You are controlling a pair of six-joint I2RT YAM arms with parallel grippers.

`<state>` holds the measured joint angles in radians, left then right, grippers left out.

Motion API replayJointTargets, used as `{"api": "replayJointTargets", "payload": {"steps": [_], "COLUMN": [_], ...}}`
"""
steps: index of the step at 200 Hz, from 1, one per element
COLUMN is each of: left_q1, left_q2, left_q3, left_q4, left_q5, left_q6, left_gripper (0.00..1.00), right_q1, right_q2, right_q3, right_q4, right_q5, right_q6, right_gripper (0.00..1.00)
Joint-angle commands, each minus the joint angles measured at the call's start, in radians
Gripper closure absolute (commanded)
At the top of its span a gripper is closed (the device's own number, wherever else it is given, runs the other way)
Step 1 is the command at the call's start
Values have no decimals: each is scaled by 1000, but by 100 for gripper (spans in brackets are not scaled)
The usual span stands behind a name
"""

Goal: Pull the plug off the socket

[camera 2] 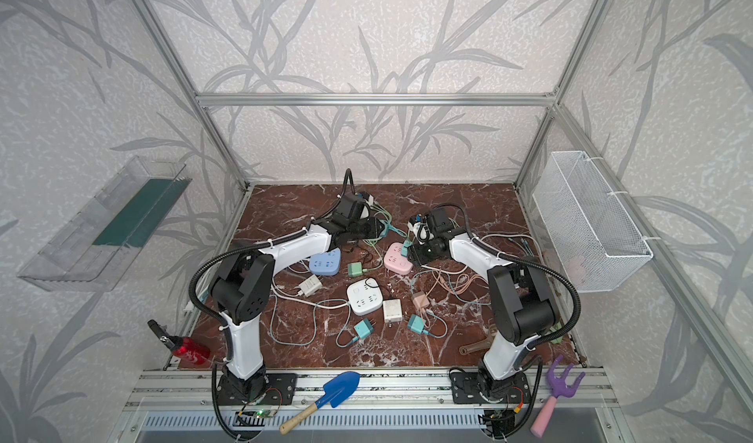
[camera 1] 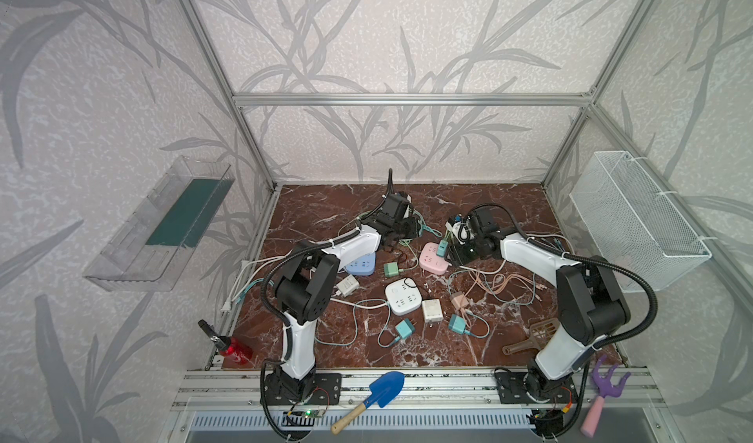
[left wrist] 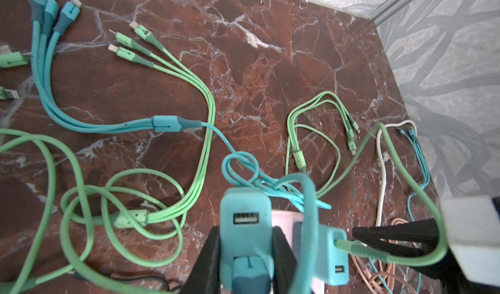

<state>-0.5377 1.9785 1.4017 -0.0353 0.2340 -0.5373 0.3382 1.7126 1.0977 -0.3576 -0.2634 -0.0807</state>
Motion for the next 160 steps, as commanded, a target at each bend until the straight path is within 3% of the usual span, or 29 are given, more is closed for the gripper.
{"api": "replayJointTargets", "payload": {"steps": [1, 62, 123, 160], "left_q1": [12, 21, 28, 38], "left_q2": [47, 124, 153, 143], "left_q3": [29, 60, 67, 29], "left_q4": [58, 72, 9, -3], "left_q5": [50, 94, 145, 146], "left_q6": [-32, -58, -71, -72], "left_gripper": [88, 88, 79, 73], "right_q1": [-5, -5, -5, -5], "right_q2": [-33, -51, -44, -26], "right_q3": [-11, -31, -73, -32], "right_q4": [15, 46, 169, 147], "right_q5": [-14, -38, -44, -23], "right_q6": [-27, -79, -189, -263], "right_gripper": [32, 32, 31, 31]}}
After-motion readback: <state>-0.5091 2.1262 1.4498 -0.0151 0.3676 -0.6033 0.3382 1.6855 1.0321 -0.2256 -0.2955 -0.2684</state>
